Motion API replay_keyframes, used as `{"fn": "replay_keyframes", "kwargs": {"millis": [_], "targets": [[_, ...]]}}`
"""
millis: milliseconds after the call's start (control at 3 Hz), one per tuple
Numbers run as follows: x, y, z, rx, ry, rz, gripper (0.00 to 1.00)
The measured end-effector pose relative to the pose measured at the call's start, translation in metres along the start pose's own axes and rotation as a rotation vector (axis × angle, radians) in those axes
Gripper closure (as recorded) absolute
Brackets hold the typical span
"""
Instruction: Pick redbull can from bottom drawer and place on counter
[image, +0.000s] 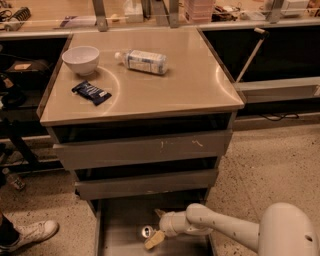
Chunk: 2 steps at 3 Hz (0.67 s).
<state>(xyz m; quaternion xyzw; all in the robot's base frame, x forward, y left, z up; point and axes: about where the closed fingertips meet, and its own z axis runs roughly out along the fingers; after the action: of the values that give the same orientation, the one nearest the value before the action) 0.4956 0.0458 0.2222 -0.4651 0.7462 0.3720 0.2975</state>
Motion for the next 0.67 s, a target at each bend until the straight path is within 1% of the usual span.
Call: {"fn": "replay_keyframes", "kwargs": {"millis": [333, 667], "targets": [[0.007, 0.003, 0.009, 0.001, -0.004, 0.007, 0.00], [0.029, 0.007, 0.024, -0.011, 0.020, 0.052, 0.00]]}}
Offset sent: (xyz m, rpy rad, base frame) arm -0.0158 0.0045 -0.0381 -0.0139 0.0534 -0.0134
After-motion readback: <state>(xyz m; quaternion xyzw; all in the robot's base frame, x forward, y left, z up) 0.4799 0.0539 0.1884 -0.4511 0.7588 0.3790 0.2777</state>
